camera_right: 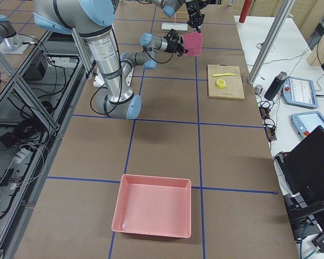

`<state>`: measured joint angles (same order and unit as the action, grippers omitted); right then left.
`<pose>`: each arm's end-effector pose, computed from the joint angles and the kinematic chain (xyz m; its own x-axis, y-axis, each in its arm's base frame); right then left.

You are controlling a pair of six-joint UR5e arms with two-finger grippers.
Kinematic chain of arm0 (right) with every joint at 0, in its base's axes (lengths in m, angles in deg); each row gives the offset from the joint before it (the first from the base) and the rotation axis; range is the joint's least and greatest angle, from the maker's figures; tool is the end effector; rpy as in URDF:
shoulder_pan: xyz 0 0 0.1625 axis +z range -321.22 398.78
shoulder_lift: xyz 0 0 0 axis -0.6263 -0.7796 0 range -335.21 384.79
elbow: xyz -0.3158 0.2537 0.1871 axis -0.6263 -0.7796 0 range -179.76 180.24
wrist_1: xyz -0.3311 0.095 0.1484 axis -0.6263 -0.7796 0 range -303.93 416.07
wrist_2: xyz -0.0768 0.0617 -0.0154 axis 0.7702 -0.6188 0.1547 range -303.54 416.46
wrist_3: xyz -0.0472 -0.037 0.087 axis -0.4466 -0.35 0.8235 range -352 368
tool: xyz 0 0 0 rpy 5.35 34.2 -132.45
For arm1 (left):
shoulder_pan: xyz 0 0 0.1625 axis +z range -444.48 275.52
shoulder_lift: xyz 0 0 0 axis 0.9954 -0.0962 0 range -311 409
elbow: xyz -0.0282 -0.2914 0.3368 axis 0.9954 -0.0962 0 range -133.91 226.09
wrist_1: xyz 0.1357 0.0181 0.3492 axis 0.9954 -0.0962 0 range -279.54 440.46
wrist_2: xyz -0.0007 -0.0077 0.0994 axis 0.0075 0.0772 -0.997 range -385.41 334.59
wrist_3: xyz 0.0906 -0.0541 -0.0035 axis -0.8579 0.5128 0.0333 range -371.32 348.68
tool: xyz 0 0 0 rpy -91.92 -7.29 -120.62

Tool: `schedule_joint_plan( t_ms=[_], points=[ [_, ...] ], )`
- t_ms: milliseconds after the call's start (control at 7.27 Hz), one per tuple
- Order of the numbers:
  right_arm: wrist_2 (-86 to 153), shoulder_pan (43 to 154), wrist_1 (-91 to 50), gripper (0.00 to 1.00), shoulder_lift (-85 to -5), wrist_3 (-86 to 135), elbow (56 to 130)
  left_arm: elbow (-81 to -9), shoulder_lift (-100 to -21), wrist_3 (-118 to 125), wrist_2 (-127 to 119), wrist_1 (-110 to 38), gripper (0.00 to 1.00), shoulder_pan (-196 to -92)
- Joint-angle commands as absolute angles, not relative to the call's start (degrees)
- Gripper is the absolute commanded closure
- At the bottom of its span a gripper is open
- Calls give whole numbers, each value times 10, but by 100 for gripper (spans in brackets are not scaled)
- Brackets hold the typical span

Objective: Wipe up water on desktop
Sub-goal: 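Open the left gripper and withdraw it while the right gripper holds the towel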

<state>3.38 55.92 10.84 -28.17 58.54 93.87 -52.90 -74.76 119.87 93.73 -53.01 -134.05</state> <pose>-0.5410 -0.3728 0.1976 0.5721 -0.3553 0.7392 -0.5753 0.4684 0.6705 0.3294 -0.5130 0.2021 -0.1980 -0.6543 -0.7298 0.2914 0.6716 -0.6812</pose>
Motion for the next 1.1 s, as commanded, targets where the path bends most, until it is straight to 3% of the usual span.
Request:
schedule_joint_plan(
  t_ms=[0,275,550,963],
  points=[
    [32,559,109,100,-288,585,946,-543,-717,1131,939,-530,2,-1343],
    [29,558,107,100,-309,582,969,-550,-705,1101,956,-509,1,-1367],
    [30,558,101,100,-308,581,969,-601,-706,1011,988,-381,1,-1398],
    [30,577,63,100,-309,579,970,-612,-703,802,984,-296,1,-1434]
  ],
)
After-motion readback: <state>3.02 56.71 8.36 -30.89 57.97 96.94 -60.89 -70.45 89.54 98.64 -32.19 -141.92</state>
